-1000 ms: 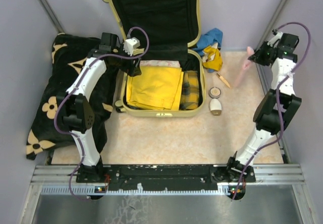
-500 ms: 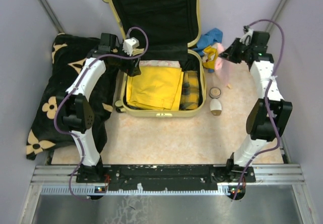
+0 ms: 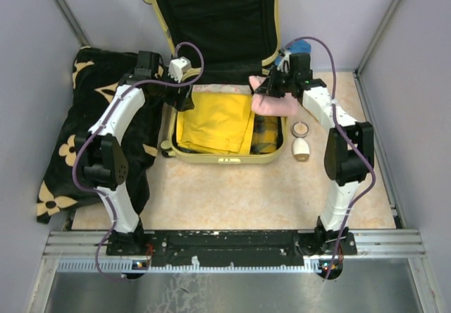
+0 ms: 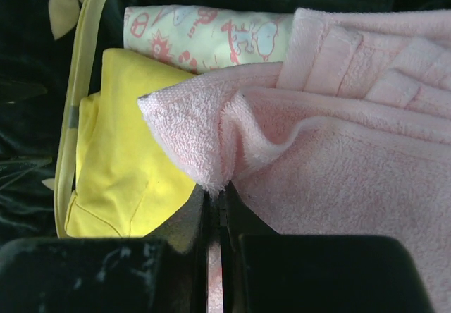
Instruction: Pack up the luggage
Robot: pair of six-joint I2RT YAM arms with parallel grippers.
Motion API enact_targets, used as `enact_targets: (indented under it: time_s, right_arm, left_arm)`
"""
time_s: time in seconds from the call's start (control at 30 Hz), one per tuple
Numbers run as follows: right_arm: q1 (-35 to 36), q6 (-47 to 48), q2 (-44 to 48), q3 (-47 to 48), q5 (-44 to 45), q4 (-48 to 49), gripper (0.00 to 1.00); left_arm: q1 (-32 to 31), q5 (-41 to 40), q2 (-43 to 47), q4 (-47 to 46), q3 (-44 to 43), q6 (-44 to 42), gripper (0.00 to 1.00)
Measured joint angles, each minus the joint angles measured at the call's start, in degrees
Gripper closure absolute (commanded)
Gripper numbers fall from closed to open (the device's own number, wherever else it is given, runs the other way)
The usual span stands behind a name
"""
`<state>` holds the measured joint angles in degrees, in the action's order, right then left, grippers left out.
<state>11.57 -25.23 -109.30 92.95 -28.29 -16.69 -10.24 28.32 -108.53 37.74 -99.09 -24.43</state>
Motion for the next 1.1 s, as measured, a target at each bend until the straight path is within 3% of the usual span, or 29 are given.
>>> enact_targets:
  time_s: [0.33, 0.67, 0.7, 0.87, 0.93, 1.1]
  right_arm:
    - [3.5, -4.92, 6.08, -14.51, 2.19, 2.27, 1.0]
    - [12.2, -17.42, 11.08, -22.25, 8.2, 7.74, 1.0]
    - [12.9, -18.6, 11.08, -22.38, 8.72, 7.93, 0.96]
    - [14.19, -22.75, 9.01, -21.16, 8.57, 9.68, 0.43]
    - [13.79, -21.4, 7.58, -19.67, 7.08, 9.73, 0.27]
    - [10.16, -12.52, 7.45, -15.8, -1.31, 9.31, 0.16]
  left_arm:
    - [0.39, 0.63, 2.71, -0.46, 3.98, -0.04, 0.03]
    - [0.39, 4.04, 3.58, 0.66, 5.81, -0.96, 0.04]
    - [0.39, 4.28, 3.67, 0.87, 5.81, -1.01, 0.04]
    - [0.39, 5.75, 3.78, 1.33, 5.81, -1.16, 0.03]
    - [0.39, 6.93, 3.78, 1.36, 5.81, -1.33, 0.03]
    - [0.0, 12.83, 3.87, 0.68, 5.6, -1.31, 0.06]
